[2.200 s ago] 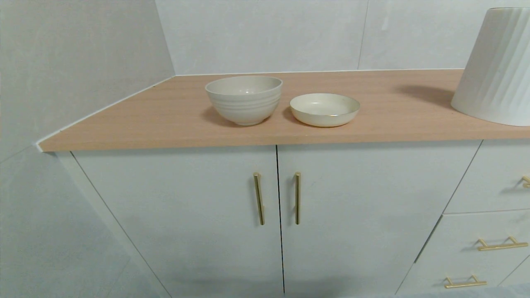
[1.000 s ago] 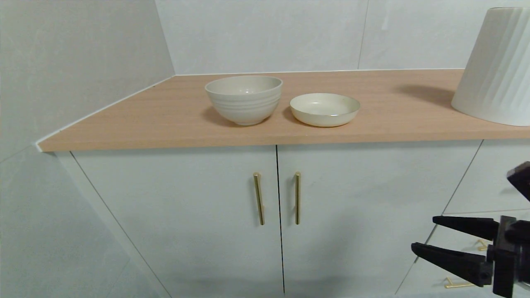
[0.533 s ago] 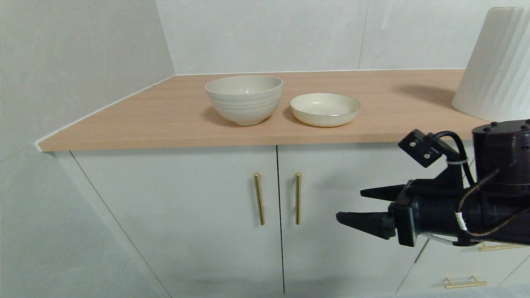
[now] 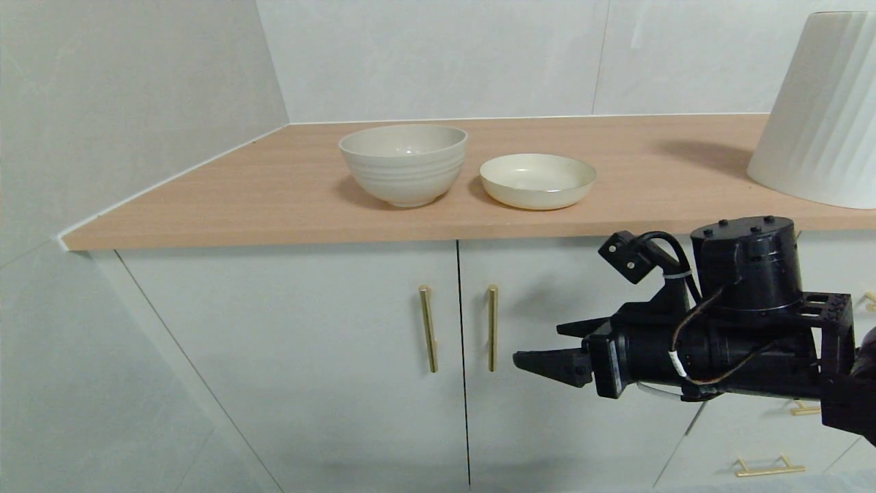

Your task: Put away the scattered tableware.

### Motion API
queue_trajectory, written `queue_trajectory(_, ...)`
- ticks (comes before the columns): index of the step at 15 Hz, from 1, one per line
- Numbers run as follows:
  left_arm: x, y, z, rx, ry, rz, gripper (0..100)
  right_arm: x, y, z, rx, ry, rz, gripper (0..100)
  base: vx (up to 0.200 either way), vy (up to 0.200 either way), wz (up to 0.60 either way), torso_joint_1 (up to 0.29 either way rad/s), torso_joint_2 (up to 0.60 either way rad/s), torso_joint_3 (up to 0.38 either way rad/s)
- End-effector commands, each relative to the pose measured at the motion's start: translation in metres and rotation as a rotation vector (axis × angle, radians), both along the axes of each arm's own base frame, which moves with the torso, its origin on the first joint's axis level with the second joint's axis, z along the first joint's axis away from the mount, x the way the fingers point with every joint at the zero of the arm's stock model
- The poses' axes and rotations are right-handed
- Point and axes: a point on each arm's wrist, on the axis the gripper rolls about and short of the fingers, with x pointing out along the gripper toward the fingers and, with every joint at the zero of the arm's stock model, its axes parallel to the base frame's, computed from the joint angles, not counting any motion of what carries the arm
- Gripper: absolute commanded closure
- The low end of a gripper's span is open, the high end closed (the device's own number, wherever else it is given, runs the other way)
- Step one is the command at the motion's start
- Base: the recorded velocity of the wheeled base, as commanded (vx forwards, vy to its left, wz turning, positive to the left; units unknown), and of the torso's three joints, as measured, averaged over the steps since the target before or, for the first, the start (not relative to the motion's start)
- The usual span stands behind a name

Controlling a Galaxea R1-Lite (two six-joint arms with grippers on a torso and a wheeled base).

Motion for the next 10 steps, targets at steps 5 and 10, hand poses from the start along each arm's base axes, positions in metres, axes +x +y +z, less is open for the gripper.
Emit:
queue_trajectory(5,0.000,0.000,0.000,0.000,0.001,0.000,0,0.012,0.009,-0.012,0.039,0.003,-0.013,0,-0.080,0.000,0.00,0.004,0.00,0.001)
queue_trajectory(10,0.000,0.000,0.000,0.000,0.001,0.000,0,0.023,0.026,-0.022,0.087,-0.037,0.003,0,0.000,0.000,0.00,0.000,0.00,0.000)
